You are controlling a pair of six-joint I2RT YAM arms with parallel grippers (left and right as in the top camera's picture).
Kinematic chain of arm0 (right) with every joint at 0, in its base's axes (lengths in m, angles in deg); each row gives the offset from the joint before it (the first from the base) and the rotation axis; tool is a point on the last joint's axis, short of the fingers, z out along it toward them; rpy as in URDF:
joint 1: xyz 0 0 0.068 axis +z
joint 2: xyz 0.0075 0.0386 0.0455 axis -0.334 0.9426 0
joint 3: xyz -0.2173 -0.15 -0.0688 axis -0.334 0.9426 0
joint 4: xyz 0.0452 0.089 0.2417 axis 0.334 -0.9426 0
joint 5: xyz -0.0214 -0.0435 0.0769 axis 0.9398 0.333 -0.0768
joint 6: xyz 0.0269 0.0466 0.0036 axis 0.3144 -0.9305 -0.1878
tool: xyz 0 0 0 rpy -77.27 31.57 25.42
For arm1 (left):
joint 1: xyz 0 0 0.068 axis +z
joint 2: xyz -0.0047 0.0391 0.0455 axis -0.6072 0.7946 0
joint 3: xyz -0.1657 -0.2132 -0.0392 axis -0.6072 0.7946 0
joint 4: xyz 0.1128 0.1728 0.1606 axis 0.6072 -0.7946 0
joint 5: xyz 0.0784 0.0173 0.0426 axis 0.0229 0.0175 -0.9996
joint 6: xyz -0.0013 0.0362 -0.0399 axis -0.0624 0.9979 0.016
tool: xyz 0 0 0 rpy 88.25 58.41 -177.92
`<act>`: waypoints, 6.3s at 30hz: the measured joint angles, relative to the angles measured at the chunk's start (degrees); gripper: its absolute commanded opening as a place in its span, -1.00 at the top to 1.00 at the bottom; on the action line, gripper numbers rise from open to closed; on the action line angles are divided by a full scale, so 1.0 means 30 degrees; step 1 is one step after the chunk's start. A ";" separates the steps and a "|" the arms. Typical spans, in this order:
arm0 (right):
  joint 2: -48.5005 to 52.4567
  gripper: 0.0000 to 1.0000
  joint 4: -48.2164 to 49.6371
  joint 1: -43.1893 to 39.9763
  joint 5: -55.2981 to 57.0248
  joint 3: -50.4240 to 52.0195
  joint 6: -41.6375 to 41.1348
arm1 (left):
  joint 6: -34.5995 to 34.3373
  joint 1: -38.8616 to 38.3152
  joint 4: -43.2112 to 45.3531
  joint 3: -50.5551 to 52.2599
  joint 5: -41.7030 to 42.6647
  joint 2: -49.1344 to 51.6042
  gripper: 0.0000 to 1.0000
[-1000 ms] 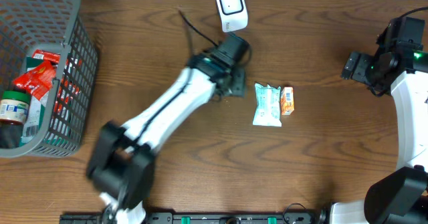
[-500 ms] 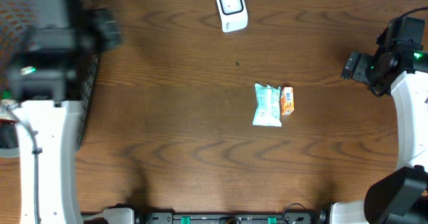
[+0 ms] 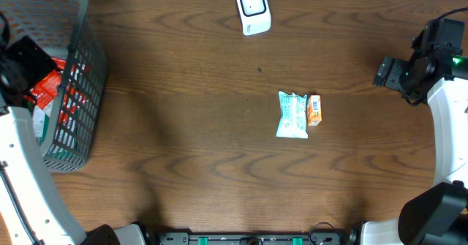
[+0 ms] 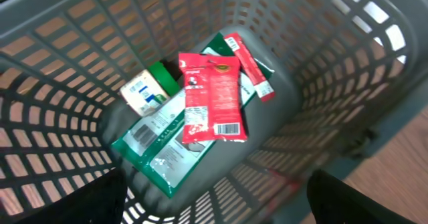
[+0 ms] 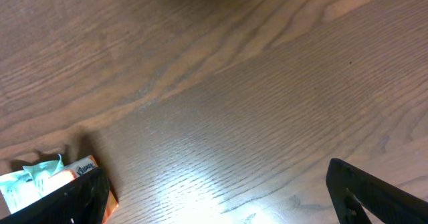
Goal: Scan the item barcode
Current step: 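Withdraw the left arm back over the basket, then reach the left gripper into the basket toward the red snack bag, then grasp the red Hacks snack bag with the left gripper and lift, then carry the red bag with the left gripper toward the scanner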
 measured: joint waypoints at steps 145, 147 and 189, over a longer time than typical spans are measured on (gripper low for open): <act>0.0000 -0.98 0.0000 0.0000 0.0000 0.0000 0.0000 | -0.2135 -0.6623 0.5304 0.7614 1.1533 -0.1472 0.85; 0.0000 -0.98 0.0000 0.0000 0.0000 0.0000 0.0000 | -0.2135 -0.8291 0.6084 0.8480 1.1540 -0.0576 0.86; 0.0000 -0.98 0.0000 0.0000 0.0000 0.0000 0.0000 | -0.3993 -1.8316 1.5708 0.9908 0.7847 0.9071 0.35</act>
